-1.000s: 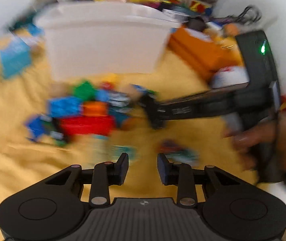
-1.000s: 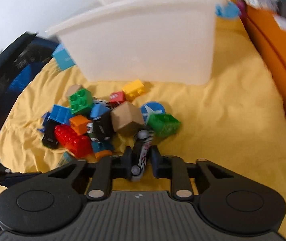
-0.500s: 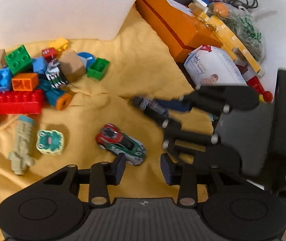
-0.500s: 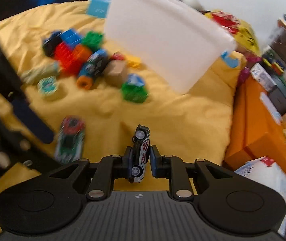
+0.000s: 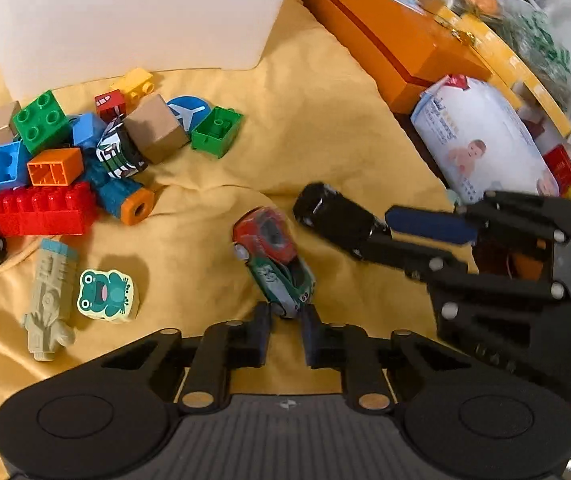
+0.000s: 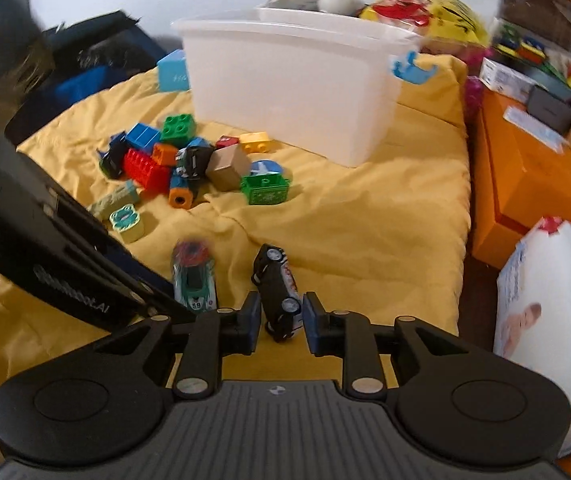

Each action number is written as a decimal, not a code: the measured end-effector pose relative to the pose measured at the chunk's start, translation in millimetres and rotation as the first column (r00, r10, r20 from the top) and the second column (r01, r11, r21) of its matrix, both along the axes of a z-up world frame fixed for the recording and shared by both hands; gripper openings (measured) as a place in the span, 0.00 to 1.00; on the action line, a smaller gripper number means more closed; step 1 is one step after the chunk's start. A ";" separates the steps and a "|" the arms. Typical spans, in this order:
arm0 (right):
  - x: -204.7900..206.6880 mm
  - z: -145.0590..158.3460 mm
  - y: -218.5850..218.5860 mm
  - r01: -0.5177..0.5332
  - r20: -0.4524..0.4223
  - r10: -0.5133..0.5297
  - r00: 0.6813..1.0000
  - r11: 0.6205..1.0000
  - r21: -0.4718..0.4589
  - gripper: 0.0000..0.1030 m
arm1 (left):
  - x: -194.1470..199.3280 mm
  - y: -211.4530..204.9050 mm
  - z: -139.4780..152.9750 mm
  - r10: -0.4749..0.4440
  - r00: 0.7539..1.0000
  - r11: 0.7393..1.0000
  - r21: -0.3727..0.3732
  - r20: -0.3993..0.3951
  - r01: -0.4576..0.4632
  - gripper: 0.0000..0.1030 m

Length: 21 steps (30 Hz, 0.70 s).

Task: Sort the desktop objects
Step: 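Grasp black-and-white toy car with right tool while left tool approaches red-green car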

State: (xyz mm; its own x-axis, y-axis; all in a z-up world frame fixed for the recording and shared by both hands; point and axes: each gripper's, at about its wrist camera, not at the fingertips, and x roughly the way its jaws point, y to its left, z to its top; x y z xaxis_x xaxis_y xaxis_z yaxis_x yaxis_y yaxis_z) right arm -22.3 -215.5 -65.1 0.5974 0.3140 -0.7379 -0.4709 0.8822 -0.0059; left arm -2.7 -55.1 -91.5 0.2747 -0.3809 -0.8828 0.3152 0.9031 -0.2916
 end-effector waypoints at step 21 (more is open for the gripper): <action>4.2 6.6 -28.9 0.111 0.028 -0.114 0.993 0.989 0.095 0.41 | -30.5 27.5 24.9 -0.072 0.992 0.994 0.084 0.105 0.063 0.45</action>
